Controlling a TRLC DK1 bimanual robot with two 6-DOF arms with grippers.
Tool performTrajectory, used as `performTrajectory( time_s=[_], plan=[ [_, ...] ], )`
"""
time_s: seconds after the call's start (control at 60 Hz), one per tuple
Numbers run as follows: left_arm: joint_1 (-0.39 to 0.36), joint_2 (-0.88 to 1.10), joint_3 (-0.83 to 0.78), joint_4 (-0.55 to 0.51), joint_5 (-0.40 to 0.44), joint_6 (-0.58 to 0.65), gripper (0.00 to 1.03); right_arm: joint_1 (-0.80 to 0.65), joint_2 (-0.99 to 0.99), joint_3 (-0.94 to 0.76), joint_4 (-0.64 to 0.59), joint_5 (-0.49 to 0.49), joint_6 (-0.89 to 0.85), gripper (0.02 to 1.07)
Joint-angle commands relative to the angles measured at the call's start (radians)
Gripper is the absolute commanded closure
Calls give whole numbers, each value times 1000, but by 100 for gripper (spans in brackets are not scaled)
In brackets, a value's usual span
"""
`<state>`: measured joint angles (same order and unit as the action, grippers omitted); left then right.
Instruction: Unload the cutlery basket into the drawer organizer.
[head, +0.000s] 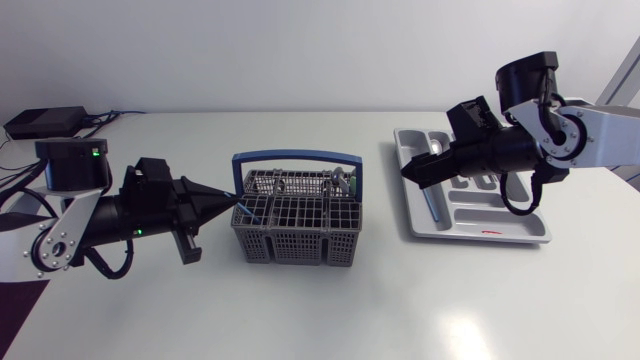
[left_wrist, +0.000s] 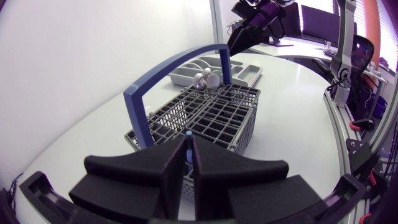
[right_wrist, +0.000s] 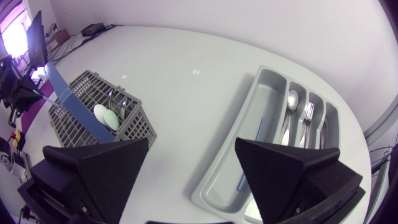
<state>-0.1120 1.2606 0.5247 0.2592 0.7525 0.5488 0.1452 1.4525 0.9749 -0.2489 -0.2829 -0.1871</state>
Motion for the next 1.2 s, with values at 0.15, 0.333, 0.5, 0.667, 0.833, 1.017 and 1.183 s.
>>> performTrajectory(
  time_s=[0.15, 0.333, 0.5, 0.667, 0.833, 1.017, 1.183],
  plan=[
    [15, -101, 31, -63, 33, -21, 89, 8, -27, -38, 8, 5, -22, 7],
    [43, -198, 52, -160, 53, -20, 89, 17, -47, -50, 2, 5, -23, 7],
    [66, -287, 58, -222, 54, -13, 88, 40, -93, -62, -13, 5, -29, 7],
    [89, -374, 61, -275, 61, -7, 88, 79, -192, -90, -26, 7, -55, 7],
    [101, -489, 61, -334, 65, -7, 88, 139, -345, -147, -29, 5, -95, 7],
    [101, -593, 67, -376, 67, -35, 88, 284, -518, -217, -26, 17, -135, 7],
    [87, -621, 78, -374, 68, -82, 88, 456, -566, -263, -4, 71, -153, 7]
  ],
)
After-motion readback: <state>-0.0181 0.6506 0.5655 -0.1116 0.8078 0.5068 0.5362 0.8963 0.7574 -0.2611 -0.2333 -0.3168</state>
